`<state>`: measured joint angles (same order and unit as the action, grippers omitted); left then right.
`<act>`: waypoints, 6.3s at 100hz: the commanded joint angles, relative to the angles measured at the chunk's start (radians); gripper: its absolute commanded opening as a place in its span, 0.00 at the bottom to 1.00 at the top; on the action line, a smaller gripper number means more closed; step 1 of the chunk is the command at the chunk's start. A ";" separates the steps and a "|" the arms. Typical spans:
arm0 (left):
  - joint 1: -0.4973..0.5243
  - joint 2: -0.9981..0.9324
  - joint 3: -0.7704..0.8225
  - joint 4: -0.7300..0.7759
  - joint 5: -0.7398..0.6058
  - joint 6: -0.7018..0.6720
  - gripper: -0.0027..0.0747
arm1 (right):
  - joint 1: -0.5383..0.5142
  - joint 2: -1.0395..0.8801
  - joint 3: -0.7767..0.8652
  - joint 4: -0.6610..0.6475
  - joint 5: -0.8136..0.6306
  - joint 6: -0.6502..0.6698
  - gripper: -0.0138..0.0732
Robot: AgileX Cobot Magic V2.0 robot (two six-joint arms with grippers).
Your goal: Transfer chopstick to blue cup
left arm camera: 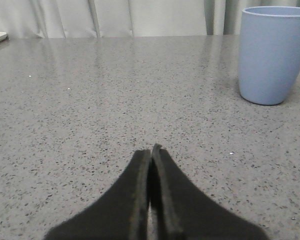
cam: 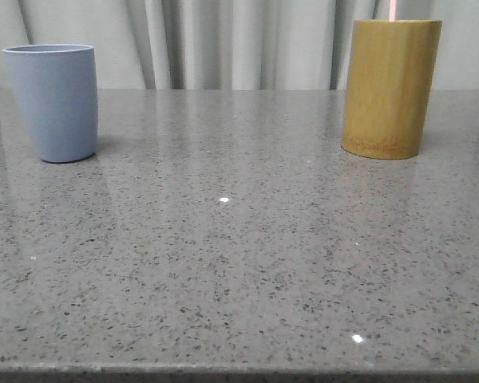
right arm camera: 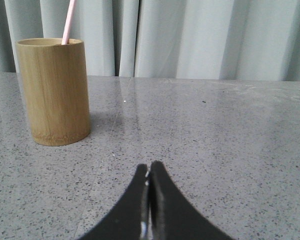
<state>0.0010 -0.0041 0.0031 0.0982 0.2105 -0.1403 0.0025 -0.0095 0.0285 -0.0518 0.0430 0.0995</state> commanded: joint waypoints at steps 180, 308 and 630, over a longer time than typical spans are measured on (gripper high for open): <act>-0.032 0.383 -0.587 -0.118 0.178 -0.007 0.01 | -0.001 0.336 -0.575 0.071 0.456 -0.005 0.08; -0.053 0.817 -0.907 -0.141 0.337 0.030 0.55 | -0.001 0.718 -0.831 0.071 0.444 -0.005 0.58; -0.473 1.927 -2.028 -0.246 0.958 0.085 0.46 | -0.001 0.725 -0.831 0.071 0.429 -0.005 0.58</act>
<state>-0.4662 1.9748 -1.9818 -0.1297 1.2056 -0.0571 0.0025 0.7118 -0.7651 0.0211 0.5529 0.0995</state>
